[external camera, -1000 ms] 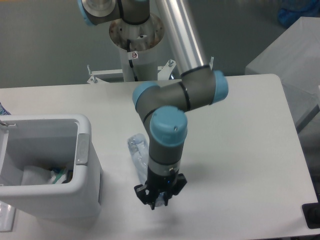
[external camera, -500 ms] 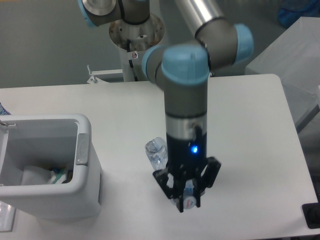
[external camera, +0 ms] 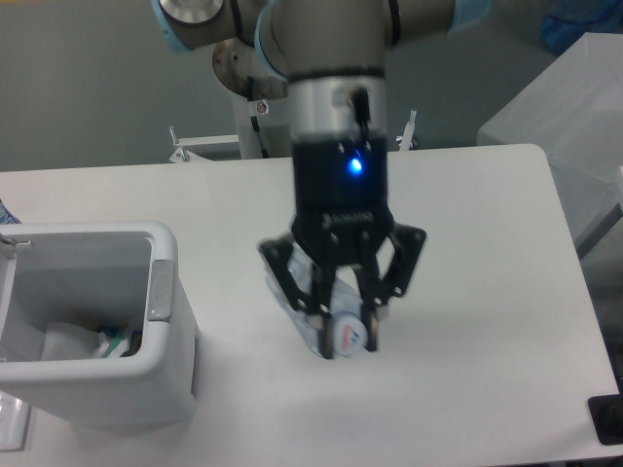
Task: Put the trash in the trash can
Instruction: 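Lift the bottle upright and carry it over the bin, then lower the bottle into the bin and open the gripper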
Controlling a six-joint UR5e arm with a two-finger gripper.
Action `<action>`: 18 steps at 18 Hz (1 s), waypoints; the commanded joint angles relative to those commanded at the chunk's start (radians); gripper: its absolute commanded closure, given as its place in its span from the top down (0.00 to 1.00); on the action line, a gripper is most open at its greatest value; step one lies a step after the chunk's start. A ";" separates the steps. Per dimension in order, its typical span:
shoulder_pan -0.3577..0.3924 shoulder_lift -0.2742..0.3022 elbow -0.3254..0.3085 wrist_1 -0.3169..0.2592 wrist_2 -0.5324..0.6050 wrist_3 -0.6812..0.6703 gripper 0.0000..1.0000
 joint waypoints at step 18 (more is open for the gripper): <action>-0.282 0.008 -0.075 -0.002 -0.097 -0.051 0.32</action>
